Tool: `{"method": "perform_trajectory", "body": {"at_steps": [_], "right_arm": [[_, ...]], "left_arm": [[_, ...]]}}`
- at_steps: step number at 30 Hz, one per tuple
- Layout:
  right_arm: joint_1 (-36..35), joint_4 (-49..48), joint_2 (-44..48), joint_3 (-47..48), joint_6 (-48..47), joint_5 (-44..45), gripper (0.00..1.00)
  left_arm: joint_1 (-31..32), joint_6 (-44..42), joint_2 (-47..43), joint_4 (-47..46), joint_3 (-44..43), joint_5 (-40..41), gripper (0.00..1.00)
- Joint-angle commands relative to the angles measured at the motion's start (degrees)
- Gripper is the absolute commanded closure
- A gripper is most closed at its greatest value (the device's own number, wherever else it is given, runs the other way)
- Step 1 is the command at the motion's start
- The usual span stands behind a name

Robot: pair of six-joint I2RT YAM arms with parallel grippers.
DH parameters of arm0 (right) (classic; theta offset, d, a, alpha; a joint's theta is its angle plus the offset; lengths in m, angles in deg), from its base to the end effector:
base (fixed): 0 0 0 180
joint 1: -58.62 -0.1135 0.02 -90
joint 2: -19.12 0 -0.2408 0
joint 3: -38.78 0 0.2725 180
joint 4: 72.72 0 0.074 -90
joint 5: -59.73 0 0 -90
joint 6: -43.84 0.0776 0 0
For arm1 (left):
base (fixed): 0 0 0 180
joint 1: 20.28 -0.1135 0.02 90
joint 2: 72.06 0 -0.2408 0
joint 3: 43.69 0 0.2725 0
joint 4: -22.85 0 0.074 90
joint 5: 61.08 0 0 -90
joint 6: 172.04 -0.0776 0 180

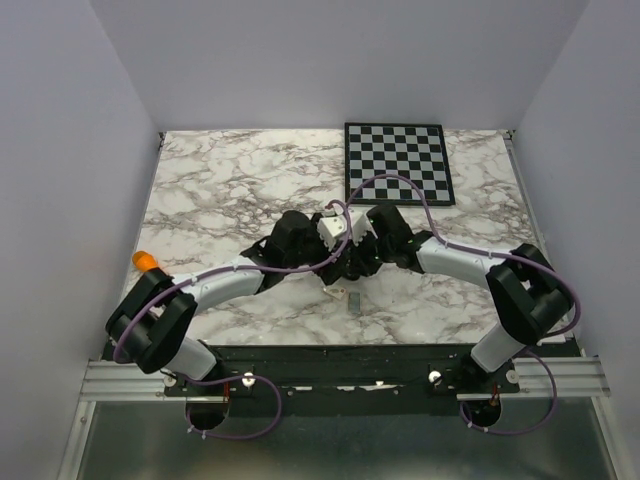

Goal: Load the staples into the stapler

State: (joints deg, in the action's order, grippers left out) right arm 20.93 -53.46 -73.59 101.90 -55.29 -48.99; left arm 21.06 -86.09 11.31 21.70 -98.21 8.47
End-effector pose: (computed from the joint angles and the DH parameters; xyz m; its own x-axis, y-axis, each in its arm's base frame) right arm 0.2739 0.2431 0.1084 -0.4699 -0.5530 -0.6880 -0.8313 0.5394 0.1342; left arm 0.2530 -0.2587 0.1530 -0.2880 0.3415 -0.8947 0.8737 0.4762 -0.0995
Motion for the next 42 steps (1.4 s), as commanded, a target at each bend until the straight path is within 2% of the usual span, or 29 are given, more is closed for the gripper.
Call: {"method": "perform_trajectory", "body": {"at_steps": [1, 5, 8, 9, 15, 17, 20, 28, 32, 36, 42], "right_arm": [[-0.01, -2.24, -2.48, 2.17, -1.33, -0.97, 0.83], [0.08, -1.71, -3.09, 2.43, 0.16, 0.17, 0.81], [0.16, -1.36, -3.27, 2.43, 0.77, 0.44, 0.7], [0.08, -1.1, -3.44, 2.43, 0.95, 0.44, 0.64], [0.08, 1.36, -4.76, 3.57, 2.44, 0.79, 0.61], [0.08, 2.41, -5.03, 4.53, 3.06, 1.4, 0.6], [0.08, 4.43, -4.77, 5.76, 3.5, 1.93, 0.53], [0.08, 15.33, -1.08, 10.07, 2.8, 6.32, 0.33], [0.08, 21.57, -0.98, 14.9, 1.05, 7.64, 0.33], [-0.45, 28.76, -3.97, 21.05, -1.24, 6.86, 0.37], [-3.26, 32.39, -8.36, 26.16, -1.42, 7.9, 0.39]], "left_arm": [[-0.21, -0.35, -2.77, 1.12, 0.4, -8.74, 0.01], [-2.4, 3.43, -9.17, 1.47, 1.81, -3.73, 0.01], [-4.42, 8.42, -15.23, 1.21, 3.83, -0.23, 0.01], [-4.86, 9.58, -16.91, 1.3, 4.35, 1.1, 0.01], [-7.06, 15.83, -30.88, 9.2, 5.85, 19.72, 0.01], [-7.5, 15.83, -36.4, 12.44, 5.77, 25.42, 0.01], [-8.21, 13.99, -43.18, 15.43, 5.77, 30.62, 0.01], [-8.56, 9.07, -53.83, 18.79, 6.91, 39.69, 0.01], [-8.56, 4.6, -56.74, 19.49, 8.05, 42.68, 0.01], [-8.56, 2.58, -57.09, 16.95, 11.12, 45.93, 0.01], [-8.65, 2.91, -55.34, 16.68, 11.13, 48.83, 0.01]]}}
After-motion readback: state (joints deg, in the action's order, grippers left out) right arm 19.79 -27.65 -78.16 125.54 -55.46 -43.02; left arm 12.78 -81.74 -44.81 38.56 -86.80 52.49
